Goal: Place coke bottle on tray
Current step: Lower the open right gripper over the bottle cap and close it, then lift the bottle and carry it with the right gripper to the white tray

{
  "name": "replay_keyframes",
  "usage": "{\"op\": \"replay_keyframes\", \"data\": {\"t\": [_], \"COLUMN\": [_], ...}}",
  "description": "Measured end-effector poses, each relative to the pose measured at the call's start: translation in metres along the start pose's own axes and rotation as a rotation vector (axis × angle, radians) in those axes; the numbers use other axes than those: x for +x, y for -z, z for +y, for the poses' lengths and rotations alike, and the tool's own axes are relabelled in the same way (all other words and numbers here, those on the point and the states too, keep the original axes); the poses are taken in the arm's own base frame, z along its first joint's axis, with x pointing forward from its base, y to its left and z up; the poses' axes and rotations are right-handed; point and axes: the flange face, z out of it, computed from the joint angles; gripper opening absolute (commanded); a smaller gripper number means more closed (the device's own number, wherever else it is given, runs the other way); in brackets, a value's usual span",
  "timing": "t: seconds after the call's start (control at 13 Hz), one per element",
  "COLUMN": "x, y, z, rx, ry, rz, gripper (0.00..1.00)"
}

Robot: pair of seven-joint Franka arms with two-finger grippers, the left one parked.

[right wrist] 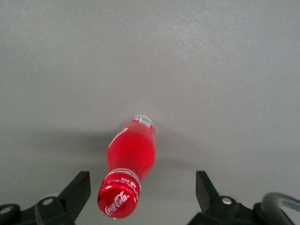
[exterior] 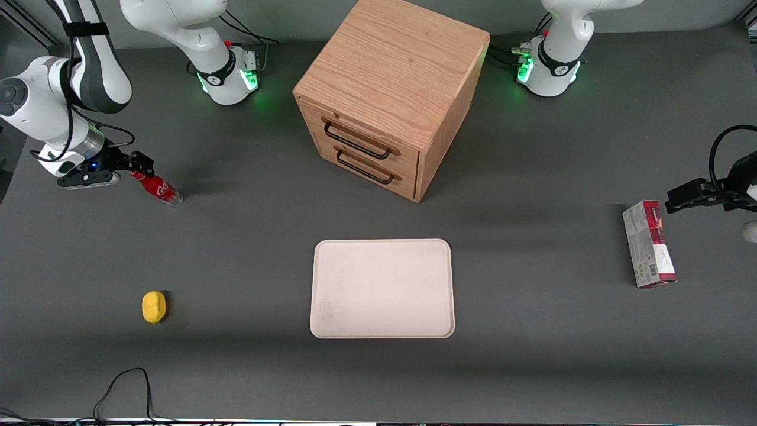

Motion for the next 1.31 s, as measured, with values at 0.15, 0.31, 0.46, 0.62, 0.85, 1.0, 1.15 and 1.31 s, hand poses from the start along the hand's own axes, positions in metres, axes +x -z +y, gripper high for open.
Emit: {"op": "replay_keyframes", "data": {"t": [0.15,0.31,0.46,0.62,0.85,1.0,1.15,1.31], "x": [0.0,0.0,0.0,-0.001,-0.002,-0.003,-0.004,0.0], "y": [0.0,0.0,0.002,0.004,0.006,0.006,0.007,0.022], "z": [0.0,-0.001,-0.006,-0.009,-0.009,-0.009,-0.01,-0.016], "rx": [0.0,0.003,0.008,0.015,0.019,0.02,0.023,0.026], "ry": [0.0,-0.006,-0.012,-0.013,-0.014,-0.014,-0.013,-0.015], "rz": [-0.001,-0.006,-0.015,-0.023,-0.026,-0.029,-0.039,-0.05], "gripper": [0.56,0.05,0.0,0.0,0.0,0.0,0.0,0.0]}}
